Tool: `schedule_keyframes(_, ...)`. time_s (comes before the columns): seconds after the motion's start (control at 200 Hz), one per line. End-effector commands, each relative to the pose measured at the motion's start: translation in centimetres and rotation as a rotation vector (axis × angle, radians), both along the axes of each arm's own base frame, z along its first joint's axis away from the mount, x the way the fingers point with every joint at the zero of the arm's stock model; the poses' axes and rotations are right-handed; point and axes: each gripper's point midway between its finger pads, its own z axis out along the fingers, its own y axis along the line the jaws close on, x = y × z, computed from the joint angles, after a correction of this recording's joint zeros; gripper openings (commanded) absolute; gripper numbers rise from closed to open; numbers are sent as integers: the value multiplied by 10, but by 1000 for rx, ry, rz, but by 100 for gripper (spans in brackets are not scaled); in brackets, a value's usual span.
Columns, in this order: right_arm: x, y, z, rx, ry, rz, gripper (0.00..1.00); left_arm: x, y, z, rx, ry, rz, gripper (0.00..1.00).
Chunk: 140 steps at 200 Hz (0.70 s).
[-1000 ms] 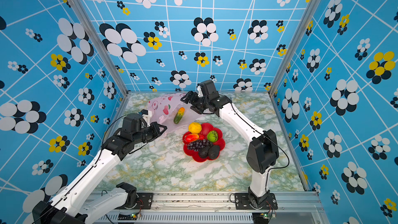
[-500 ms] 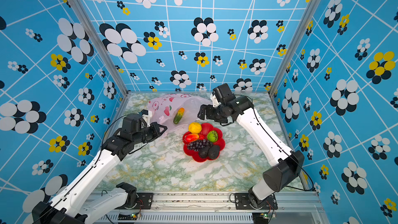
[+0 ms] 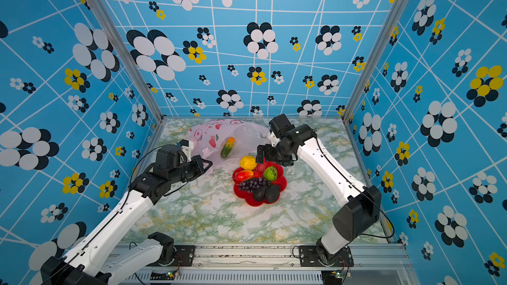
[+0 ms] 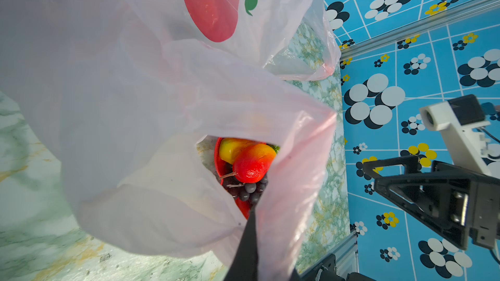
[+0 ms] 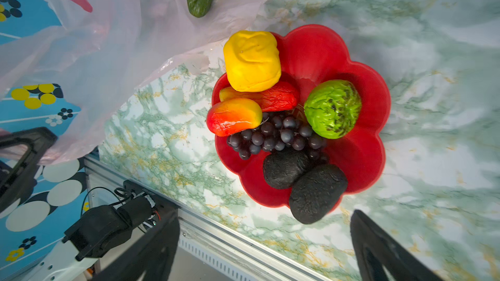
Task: Place the fruits into the plastic bag
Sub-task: Pick up the fruit from the plate.
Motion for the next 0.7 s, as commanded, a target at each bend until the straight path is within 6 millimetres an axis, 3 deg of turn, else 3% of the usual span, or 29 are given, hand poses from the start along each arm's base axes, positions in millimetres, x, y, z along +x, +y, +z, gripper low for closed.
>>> schedule_keyframes(0.0,14,32,-19,133,69,-20,99,1,2,0,23,-1,2,8)
schedule_keyframes(0.12,24,41,-41,122,113,-9,99,2,2,-1,29,3,1,8)
schedule_keyframes(0.14,30,45,-34,134,94,-3,99,2,2,-1,29,4,0,8)
schedule_keyframes(0.325,41,54,-61,102,158,26,99,6,1,-4,38,19,1,8)
schedule_keyframes(0.695,61,69,-94,91,208,49,99,22,-4,-6,51,29,-5,8)
